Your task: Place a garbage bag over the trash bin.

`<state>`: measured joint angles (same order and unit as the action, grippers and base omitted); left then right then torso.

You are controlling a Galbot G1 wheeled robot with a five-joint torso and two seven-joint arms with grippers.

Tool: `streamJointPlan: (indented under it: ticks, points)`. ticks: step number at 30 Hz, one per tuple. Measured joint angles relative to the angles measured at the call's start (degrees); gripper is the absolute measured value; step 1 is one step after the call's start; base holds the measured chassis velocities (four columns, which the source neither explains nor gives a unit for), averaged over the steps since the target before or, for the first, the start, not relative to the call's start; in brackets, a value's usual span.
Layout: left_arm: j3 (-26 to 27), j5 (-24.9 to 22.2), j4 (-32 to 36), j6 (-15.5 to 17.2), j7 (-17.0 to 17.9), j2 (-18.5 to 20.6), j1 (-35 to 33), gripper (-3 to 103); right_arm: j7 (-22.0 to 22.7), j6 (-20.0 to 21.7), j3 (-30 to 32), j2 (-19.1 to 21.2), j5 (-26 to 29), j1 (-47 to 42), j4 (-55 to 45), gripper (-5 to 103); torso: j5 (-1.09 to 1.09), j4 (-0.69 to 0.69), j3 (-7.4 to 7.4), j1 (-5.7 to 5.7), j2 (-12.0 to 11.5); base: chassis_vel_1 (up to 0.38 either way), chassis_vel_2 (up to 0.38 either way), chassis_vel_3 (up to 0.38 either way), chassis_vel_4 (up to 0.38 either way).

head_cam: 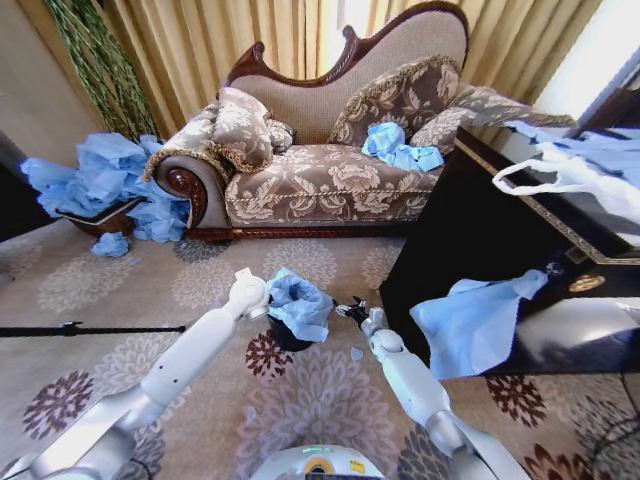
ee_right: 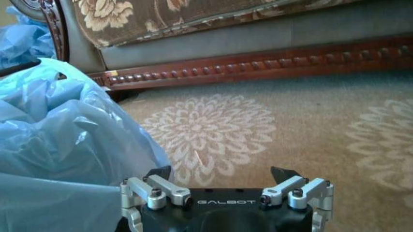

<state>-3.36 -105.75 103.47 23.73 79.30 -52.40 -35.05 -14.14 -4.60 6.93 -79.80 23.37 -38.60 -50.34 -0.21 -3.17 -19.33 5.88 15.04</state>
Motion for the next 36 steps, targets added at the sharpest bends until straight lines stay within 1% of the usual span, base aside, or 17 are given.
streamJointPlan:
  ticks: [6,10,11,12,15,16,18,19,20,21,23,24,26,27,28,31,36]
  points:
    - [2.16,-1.65,4.39,0.46,-0.1,3.57,-3.55,0,0.0,0.02,0.01,-0.33,-0.16,-0.24,-0.17,100,0.0,0.02,0.0,0.0,0.0,0.0,0.0,0.0,0.0]
    - [2.36,3.82,7.79,5.09,-6.32,5.05,-5.36,-1,0.0,-0.05,0.1,-0.16,-0.29,-0.67,-1.06,100,0.0,-0.02,0.0,0.0,0.0,0.0,0.0,0.0,0.0]
    - [2.36,5.0,8.52,6.35,-8.42,5.55,-5.67,-1,0.0,-0.05,0.1,-0.09,-0.32,-0.7,-1.2,100,-0.01,-0.02,0.0,0.01,0.0,0.0,0.0,0.0,0.0]
    - [1.78,10.44,10.17,9.31,-13.78,6.97,-6.08,-1,0.01,-0.04,0.1,-0.02,-0.47,-0.73,-1.48,100,0.0,-0.02,0.01,0.0,0.0,0.0,0.0,0.0,0.0]
    - [0.43,25.07,12.46,12.26,-30.3,12.59,-7.16,20,0.16,0.02,0.24,-0.15,-0.7,-0.8,-1.86,100,-0.02,-0.02,0.0,0.01,0.0,0.0,0.0,0.0,0.0]
    - [0.43,25.07,12.46,12.26,-30.3,12.59,-7.16,20,0.16,0.02,0.24,-0.15,-0.7,-0.8,-1.86,100,-0.02,-0.02,0.0,0.01,0.0,0.0,0.0,0.0,0.0]
    - [-0.56,28.02,13.73,14.09,-36.94,17.52,-6.41,20,0.24,0.02,0.37,-0.47,-0.96,-0.82,-2.0,100,0.03,0.06,0.0,0.0,0.0,0.0,0.0,0.0,0.0]
    - [-0.73,24.57,14.02,15.2,-36.98,18.59,-5.36,31,0.27,0.03,0.45,-0.63,-1.06,-0.84,-2.09,100,0.03,0.06,0.0,0.0,0.0,0.0,0.0,0.0,0.0]
    - [-0.73,24.57,14.02,15.2,-36.98,18.59,-5.36,31,0.27,0.03,0.45,-0.63,-1.06,-0.84,-2.09,100,0.03,0.06,0.0,0.0,0.0,0.0,0.0,0.0,0.0]
    - [-0.89,19.58,14.03,15.93,-35.29,18.72,-4.19,31,0.3,0.02,0.57,-0.79,-1.19,-0.89,-2.24,100,0.03,0.05,0.01,0.0,0.0,0.0,0.0,0.0,0.0]
    - [-1.63,10.05,12.76,15.52,-27.76,15.27,-1.94,47,0.37,0.03,0.78,-0.87,-1.47,-1.2,-2.6,100,0.01,-0.01,0.0,0.0,0.0,0.0,0.0,0.0,0.0]
    - [-1.63,10.05,12.76,15.52,-27.76,15.27,-1.94,47,0.37,0.03,0.78,-0.87,-1.47,-1.2,-2.6,100,0.01,-0.01,0.0,0.0,0.0,0.0,0.0,0.0,0.0]
    - [-3.03,4.37,10.33,13.29,-17.74,9.87,0.05,52,0.42,0.03,0.86,-0.7,-1.64,-1.61,-2.94,100,0.0,-0.02,0.0,0.01,0.0,0.0,0.0,0.0,0.0]
    - [-3.88,2.91,9.06,12.04,-14.04,7.88,1.0,64,0.42,0.04,0.86,-0.53,-1.71,-1.8,-3.0,100,-0.01,-0.03,0.0,0.01,0.0,0.0,0.0,0.0,0.0]
    - [-3.88,2.91,9.06,12.04,-14.04,7.88,1.0,64,0.42,0.04,0.86,-0.53,-1.71,-1.8,-3.0,100,-0.01,-0.03,0.0,0.01,0.0,0.0,0.0,0.0,0.0]
    - [-7.26,-1.08,2.79,7.35,-2.65,0.38,5.11,74,0.43,0.04,0.86,-0.07,-1.85,-2.28,-3.01,100,0.01,-0.01,0.0,0.01,0.0,0.0,0.0,0.0,0.0]
    - [-10.49,-1.08,-3.55,4.67,1.58,-5.23,8.85,86,0.33,-0.09,0.66,0.2,-1.83,-2.54,-2.72,100,0.02,0.0,0.0,0.0,0.0,0.0,0.0,0.0,0.0]
